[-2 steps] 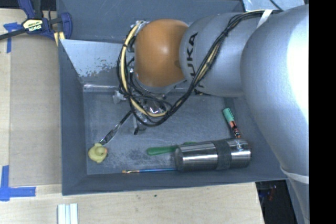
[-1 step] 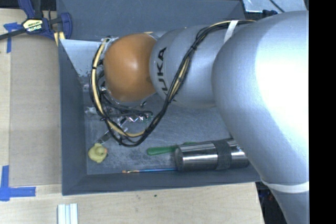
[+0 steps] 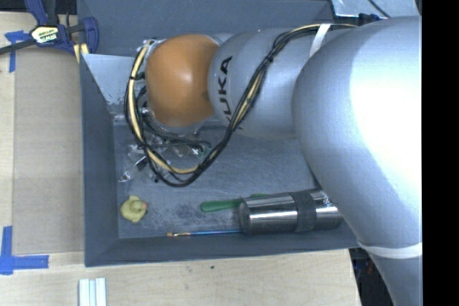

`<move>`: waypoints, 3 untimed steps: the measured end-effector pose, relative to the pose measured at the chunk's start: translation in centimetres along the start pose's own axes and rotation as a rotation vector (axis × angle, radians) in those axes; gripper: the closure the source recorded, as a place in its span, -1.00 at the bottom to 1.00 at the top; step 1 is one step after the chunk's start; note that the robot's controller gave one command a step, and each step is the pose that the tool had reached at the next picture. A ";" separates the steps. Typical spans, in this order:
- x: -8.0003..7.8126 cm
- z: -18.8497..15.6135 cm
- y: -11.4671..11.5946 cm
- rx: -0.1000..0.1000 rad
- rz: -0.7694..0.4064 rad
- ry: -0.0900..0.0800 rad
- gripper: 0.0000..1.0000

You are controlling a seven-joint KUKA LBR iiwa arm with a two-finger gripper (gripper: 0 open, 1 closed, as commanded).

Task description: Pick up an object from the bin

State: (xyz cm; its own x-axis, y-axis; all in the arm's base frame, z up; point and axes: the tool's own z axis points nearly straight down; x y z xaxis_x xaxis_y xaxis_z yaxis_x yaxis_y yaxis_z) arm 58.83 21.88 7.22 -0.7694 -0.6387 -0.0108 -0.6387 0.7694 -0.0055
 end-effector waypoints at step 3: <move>0.3 -2.9 0.1 -0.004 0.004 0.009 1.00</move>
Offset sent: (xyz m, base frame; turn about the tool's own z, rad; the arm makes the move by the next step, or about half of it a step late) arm 0.0001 0.0000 0.0007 0.0002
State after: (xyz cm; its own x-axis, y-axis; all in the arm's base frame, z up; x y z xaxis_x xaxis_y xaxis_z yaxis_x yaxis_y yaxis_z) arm 58.55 21.78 10.15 -0.7717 -0.6360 -0.0017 -0.6360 0.7717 -0.0015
